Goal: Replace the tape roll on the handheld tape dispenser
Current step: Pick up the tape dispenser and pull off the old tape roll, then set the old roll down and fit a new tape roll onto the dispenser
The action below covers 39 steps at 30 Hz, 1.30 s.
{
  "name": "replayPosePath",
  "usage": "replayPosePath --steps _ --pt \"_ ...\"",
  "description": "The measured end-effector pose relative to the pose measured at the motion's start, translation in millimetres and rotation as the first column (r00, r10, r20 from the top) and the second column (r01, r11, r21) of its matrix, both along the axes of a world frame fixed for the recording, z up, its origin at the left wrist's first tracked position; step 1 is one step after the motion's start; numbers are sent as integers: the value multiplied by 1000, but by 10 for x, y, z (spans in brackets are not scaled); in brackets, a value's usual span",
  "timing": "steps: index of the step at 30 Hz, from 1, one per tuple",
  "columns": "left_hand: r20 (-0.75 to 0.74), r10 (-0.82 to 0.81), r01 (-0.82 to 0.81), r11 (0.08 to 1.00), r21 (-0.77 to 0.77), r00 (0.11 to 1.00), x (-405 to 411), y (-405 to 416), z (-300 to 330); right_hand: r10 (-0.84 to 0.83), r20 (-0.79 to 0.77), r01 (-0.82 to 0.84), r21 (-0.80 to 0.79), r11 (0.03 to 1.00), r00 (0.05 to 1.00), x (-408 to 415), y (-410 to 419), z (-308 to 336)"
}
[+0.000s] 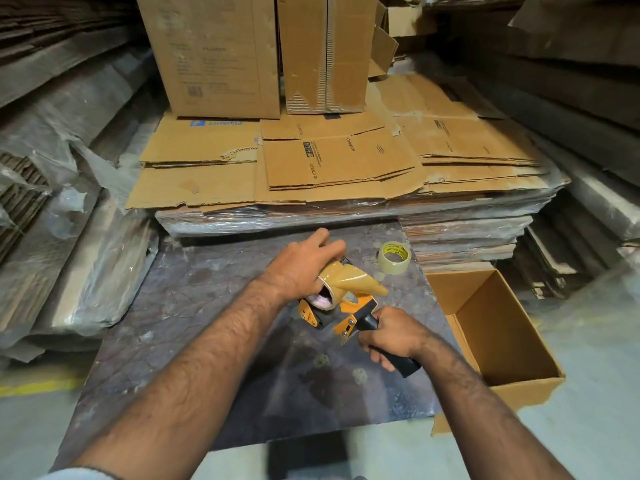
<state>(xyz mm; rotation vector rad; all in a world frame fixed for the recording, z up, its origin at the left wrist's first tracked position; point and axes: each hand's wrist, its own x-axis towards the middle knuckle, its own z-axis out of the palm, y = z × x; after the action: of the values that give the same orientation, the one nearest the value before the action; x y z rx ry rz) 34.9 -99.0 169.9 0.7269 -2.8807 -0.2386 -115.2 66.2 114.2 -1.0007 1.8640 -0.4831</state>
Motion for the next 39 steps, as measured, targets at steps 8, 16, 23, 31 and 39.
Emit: replayPosePath --steps 8,16,23,31,39 --pt "-202 96 -51 974 221 975 104 -12 -152 21 -42 -20 25 1000 999 -52 39 81" --pt "-404 557 -369 810 455 725 79 148 -305 -5 4 5 1 1000 1000 11 -5 108" --pt "-237 803 -583 569 580 547 370 -24 -408 -286 62 289 -56 956 956 -149 -7 -3" --pt "-102 767 -443 467 765 633 391 -19 -616 -327 -12 324 -120 939 945 -101 37 -20" --pt "-152 702 -350 516 782 696 151 298 -783 -326 -188 296 -173 939 926 -155 225 -162"
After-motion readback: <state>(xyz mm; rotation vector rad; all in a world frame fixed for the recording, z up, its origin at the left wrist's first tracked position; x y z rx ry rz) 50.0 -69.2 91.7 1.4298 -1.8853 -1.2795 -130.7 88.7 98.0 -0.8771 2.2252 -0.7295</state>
